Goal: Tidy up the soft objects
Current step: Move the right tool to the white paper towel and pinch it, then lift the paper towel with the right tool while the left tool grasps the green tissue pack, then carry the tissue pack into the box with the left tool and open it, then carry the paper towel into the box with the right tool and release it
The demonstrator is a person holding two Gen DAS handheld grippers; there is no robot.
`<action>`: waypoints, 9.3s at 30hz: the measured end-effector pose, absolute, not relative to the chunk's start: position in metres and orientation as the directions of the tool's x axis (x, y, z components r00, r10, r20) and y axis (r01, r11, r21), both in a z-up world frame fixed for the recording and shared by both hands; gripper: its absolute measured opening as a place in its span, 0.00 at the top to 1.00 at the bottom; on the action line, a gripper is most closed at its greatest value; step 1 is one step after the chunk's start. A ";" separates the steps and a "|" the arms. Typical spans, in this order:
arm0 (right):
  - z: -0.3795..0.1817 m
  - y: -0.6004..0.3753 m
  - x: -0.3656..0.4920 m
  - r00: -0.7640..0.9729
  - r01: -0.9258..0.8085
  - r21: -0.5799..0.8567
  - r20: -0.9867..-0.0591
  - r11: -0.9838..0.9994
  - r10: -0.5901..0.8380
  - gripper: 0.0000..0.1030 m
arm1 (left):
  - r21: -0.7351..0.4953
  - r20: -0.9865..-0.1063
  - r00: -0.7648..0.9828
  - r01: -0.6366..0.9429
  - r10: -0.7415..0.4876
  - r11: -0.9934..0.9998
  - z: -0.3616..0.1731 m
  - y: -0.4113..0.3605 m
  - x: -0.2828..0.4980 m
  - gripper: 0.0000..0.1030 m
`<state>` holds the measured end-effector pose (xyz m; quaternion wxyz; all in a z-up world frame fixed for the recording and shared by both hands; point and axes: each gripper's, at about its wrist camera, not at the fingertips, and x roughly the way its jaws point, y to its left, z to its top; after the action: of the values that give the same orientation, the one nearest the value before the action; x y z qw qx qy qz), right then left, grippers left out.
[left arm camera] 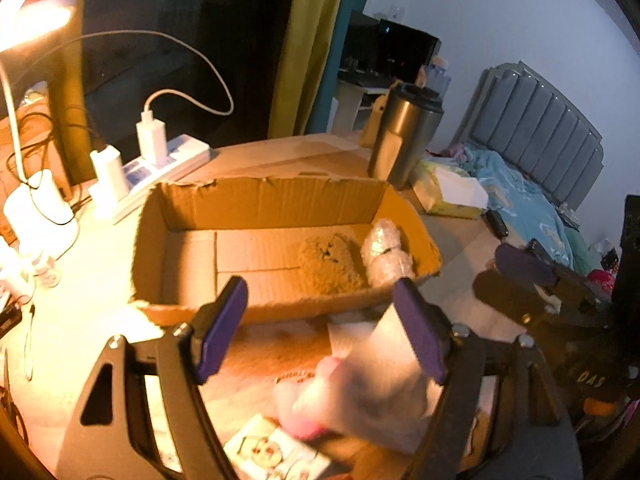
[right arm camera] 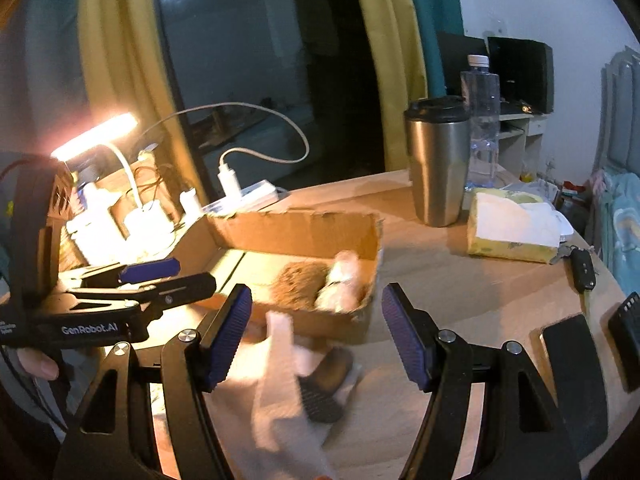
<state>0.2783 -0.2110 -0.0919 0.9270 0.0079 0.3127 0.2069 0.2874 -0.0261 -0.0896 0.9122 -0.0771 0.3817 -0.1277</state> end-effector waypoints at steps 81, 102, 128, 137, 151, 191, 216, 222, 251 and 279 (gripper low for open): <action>-0.183 -0.238 0.240 0.637 -0.259 -0.136 -0.768 0.956 0.064 0.38 | -0.173 -0.794 0.577 0.090 -0.193 0.981 -0.165 -0.005 0.216 0.22; -0.182 -0.253 0.237 0.655 -0.243 -0.098 -0.751 0.965 0.089 0.87 | -0.124 -0.826 0.529 0.170 -0.196 0.978 -0.179 -0.014 0.214 0.15; -0.121 -0.239 0.223 0.732 -0.298 -0.041 -0.651 0.954 0.200 0.90 | -0.149 -0.747 0.608 0.237 -0.267 0.960 -0.137 -0.010 0.193 0.34; -0.094 -0.241 0.227 0.770 -0.317 -0.003 -0.584 0.948 0.256 0.90 | -0.141 -0.694 0.669 0.236 -0.266 0.961 -0.103 -0.010 0.203 0.34; -0.088 -0.254 0.252 0.772 -0.362 0.065 -0.538 0.930 0.338 0.90 | -0.170 -0.674 0.698 0.171 -0.241 0.971 -0.083 -0.015 0.246 0.33; -0.109 -0.276 0.324 0.741 -0.379 0.163 -0.537 0.911 0.404 0.90 | -0.138 -0.774 0.618 0.047 -0.137 0.989 -0.136 -0.032 0.349 0.24; -0.071 -0.169 0.300 0.712 -0.507 0.078 -0.522 0.858 0.469 0.90 | -0.208 -0.671 0.725 0.016 -0.155 0.978 -0.103 0.049 0.277 0.23; -0.070 -0.126 0.301 0.684 -0.550 0.047 -0.548 0.834 0.482 0.90 | -0.224 -0.656 0.743 -0.021 -0.135 0.974 -0.104 0.085 0.262 0.23; -0.128 -0.003 0.380 0.510 -0.607 0.091 -0.717 0.789 0.475 0.90 | -0.286 -0.682 0.723 -0.126 -0.109 0.950 -0.146 0.156 0.249 0.23; -0.125 -0.024 0.380 0.499 -0.542 0.102 -0.760 0.834 0.417 0.49 | -0.274 -0.684 0.724 -0.137 -0.092 0.952 -0.147 0.155 0.250 0.23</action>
<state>0.3796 -0.0242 -0.1246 0.8623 -0.0752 0.4164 0.2781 0.2495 0.1546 -0.1471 0.9154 -0.1543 0.3715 0.0122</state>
